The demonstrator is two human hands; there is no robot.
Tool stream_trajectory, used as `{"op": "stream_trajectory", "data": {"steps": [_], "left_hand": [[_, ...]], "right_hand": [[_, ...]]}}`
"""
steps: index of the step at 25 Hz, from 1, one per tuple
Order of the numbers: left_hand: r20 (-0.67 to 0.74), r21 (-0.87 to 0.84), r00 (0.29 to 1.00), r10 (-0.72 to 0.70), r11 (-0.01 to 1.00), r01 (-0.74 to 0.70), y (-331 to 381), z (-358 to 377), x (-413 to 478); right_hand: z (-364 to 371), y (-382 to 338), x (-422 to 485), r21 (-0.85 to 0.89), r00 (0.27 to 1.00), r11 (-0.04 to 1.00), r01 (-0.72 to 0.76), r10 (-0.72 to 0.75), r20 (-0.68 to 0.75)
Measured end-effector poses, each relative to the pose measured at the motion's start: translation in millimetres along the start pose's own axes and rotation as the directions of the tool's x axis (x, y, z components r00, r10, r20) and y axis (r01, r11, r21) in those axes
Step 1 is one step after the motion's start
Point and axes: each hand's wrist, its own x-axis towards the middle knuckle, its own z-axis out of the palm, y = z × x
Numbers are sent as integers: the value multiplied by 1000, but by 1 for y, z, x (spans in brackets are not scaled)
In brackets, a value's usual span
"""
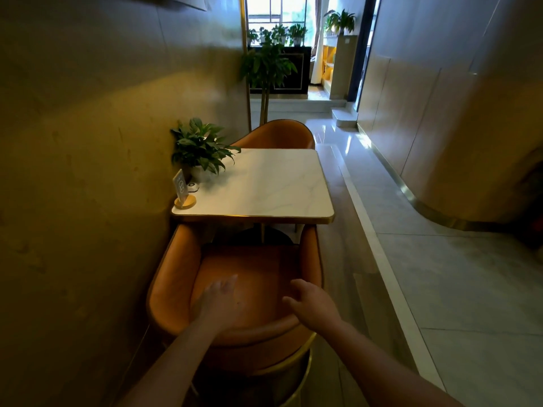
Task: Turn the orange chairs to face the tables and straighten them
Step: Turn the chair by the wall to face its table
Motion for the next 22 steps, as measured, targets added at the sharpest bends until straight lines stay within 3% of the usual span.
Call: {"op": "stream_trajectory", "data": {"steps": [4, 9, 12, 22], "left_hand": [[-55, -102, 998, 2, 995, -8, 22, -14, -9], [-143, -35, 989, 25, 999, -31, 55, -15, 4], [-108, 37, 993, 53, 998, -49, 74, -3, 19], [3, -5, 991, 134, 991, -134, 168, -17, 151]], "right_hand": [[-30, 12, -6, -9, 999, 1000, 27, -27, -21], [-62, 21, 11, -25, 994, 998, 65, -67, -85], [-74, 28, 25, -37, 994, 997, 70, -73, -87], [-131, 105, 127, -127, 999, 991, -28, 24, -30]]}}
